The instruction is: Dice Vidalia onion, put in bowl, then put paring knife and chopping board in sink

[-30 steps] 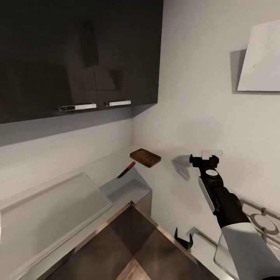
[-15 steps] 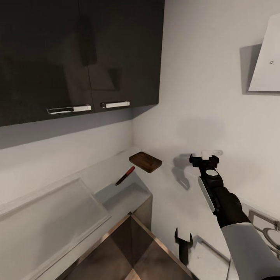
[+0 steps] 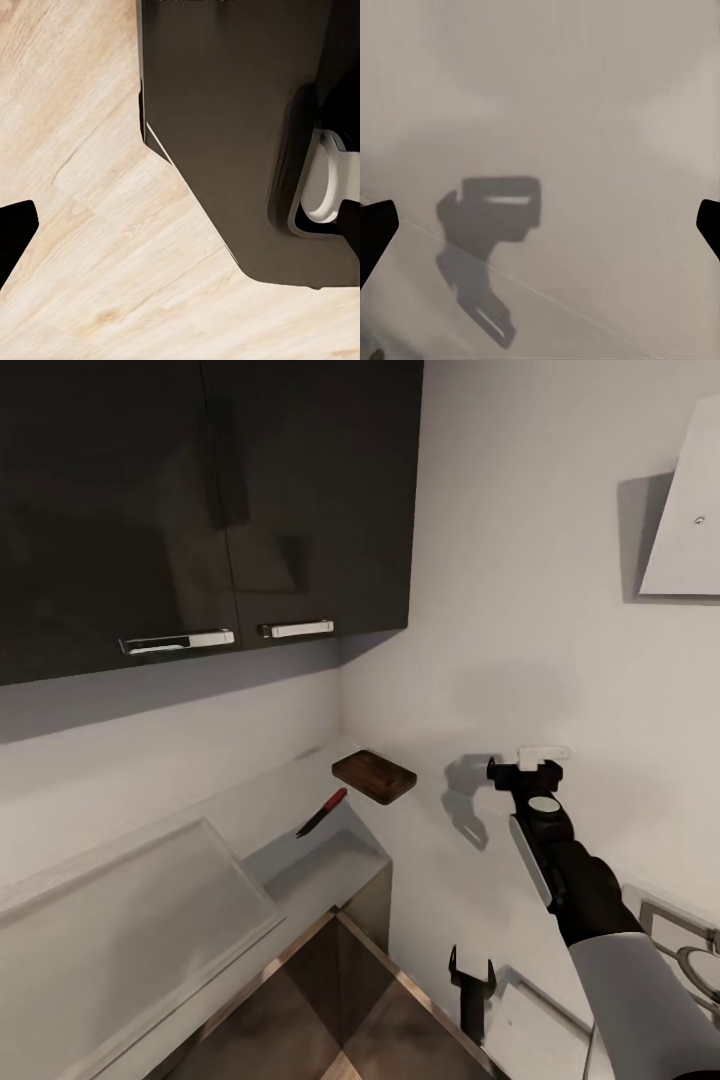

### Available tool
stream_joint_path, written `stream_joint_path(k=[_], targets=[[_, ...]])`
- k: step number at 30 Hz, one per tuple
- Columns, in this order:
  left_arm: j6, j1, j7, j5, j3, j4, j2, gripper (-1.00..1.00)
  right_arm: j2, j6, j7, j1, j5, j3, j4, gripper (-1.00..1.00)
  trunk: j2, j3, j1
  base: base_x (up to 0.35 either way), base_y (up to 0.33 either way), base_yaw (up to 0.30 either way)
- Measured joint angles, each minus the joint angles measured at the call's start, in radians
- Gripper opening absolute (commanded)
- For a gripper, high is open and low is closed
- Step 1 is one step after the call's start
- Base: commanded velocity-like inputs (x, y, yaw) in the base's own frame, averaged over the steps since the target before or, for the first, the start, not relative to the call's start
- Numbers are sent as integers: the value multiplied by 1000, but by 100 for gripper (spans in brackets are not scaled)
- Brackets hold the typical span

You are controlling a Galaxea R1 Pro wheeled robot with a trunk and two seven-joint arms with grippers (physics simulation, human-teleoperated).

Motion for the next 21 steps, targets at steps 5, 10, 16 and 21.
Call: stream_joint_path(k=[5, 10, 16, 21], targets=[[0, 0, 0, 0, 0, 0, 0, 100, 1, 4, -1, 0, 0, 2, 36, 100, 0, 0, 0, 0, 0, 0], [0, 0, 0, 0, 0, 0, 0, 100, 5, 6, -1, -7, 0, 5, 140, 100, 0, 0, 0, 0, 0, 0], [0, 0, 0, 0, 0, 0, 0, 100, 16, 9, -1, -27, -1, 5, 183, 100, 0, 0, 0, 0, 0, 0], [0, 0, 0, 0, 0, 0, -1, 100, 42, 10, -2, -67, -2, 4, 262, 100, 0, 0, 0, 0, 0, 0]])
